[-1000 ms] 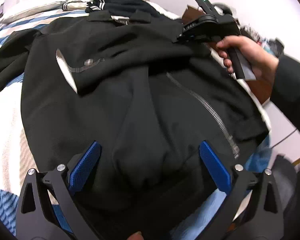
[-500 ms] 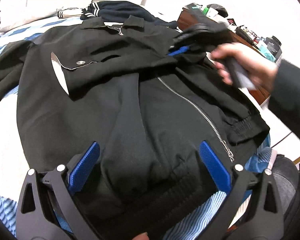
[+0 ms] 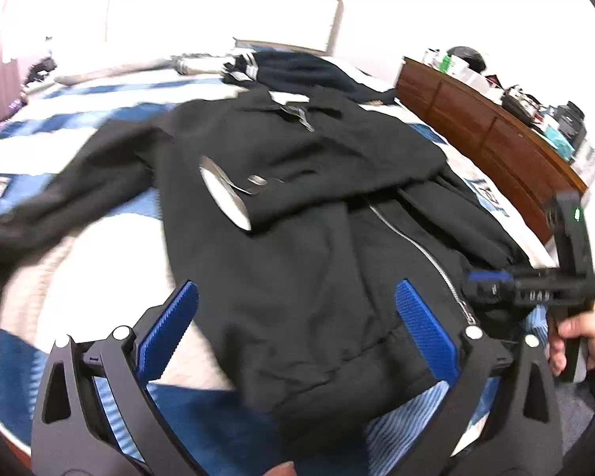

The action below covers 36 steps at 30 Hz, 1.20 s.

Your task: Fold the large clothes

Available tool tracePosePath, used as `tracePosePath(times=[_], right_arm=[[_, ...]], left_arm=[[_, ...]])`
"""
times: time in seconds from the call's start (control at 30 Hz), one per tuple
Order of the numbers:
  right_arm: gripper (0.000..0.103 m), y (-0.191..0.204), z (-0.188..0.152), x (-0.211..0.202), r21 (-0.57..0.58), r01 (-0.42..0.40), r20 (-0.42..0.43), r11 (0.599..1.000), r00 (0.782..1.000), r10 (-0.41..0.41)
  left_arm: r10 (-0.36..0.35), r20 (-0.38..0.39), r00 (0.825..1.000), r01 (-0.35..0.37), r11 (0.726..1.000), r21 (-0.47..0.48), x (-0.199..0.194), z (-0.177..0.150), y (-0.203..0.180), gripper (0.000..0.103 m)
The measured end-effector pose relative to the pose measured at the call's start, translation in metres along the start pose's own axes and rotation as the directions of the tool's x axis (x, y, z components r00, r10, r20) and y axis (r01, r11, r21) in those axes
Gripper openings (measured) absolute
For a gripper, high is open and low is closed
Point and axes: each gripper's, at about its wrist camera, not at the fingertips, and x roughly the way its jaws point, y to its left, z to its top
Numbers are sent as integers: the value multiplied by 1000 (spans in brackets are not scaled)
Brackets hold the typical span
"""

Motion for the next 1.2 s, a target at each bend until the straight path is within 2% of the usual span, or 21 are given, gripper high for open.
tracePosePath(times=[0.13,0.23,0.37,0.47,0.57,0.6,0.67,0.73,0.8,0.9,1.0,1.03,1.07,1.13,1.17,1.2], right_arm=[[30,5,-15,13,-60,26,-9,998,1000,-27],[31,5,-21,15,-79,24,14,997,1000,-23],[31,-2,-23,15,-77,-19,19,997,1000,21],[31,-5,-25,14,-75,-41,19,996,999,42],[31,-5,-27,13,-88,-46,24,995,999,48],[31,-6,-27,13,-89,-50,25,995,998,52],[31,-6,-27,13,-94,-54,26,994,998,57],[31,-4,-28,13,-107,-51,29,993,998,55],[32,-2,-28,13,-120,-48,30,992,998,52],[32,-3,-27,15,-118,-53,25,992,998,57],[32,-1,-27,15,-122,-43,26,992,999,47],[32,-1,-27,15,-122,-42,26,992,999,46],[32,-1,-27,15,-122,-43,26,992,999,46],[32,-1,-27,14,-122,-43,26,992,999,47],[32,-1,-28,14,-123,-42,27,991,999,46],[32,-1,-28,14,-125,-41,27,991,999,45]], left_arm=[[112,-4,994,-112,994,-8,-23,-1,28,98],[224,-15,974,-225,973,-49,-35,-6,57,98],[255,-32,967,-256,947,-192,-48,-9,115,98],[247,-50,968,-250,912,-326,-52,-10,164,98],[257,-55,965,-253,856,-450,-55,-9,213,98],[270,-60,961,-264,830,-492,-56,-7,231,98],[288,-78,954,-282,785,-551,-54,-5,256,98],[338,-99,936,-332,753,-569,-52,-3,272,98],[347,-100,933,-334,725,-602,-49,-3,283,98],[362,-103,926,-325,632,-704,-51,-10,299,98],[375,-76,924,-268,494,-827,-55,-20,323,98],[386,-81,919,-267,458,-848,-55,-21,332,98],[397,-89,914,-262,406,-876,-56,-24,342,98],[400,-101,911,-244,326,-913,-54,-29,358,98],[398,-114,910,-245,296,-923,-52,-30,365,98],[396,-122,910,-247,283,-927,-51,-30,371,98]])
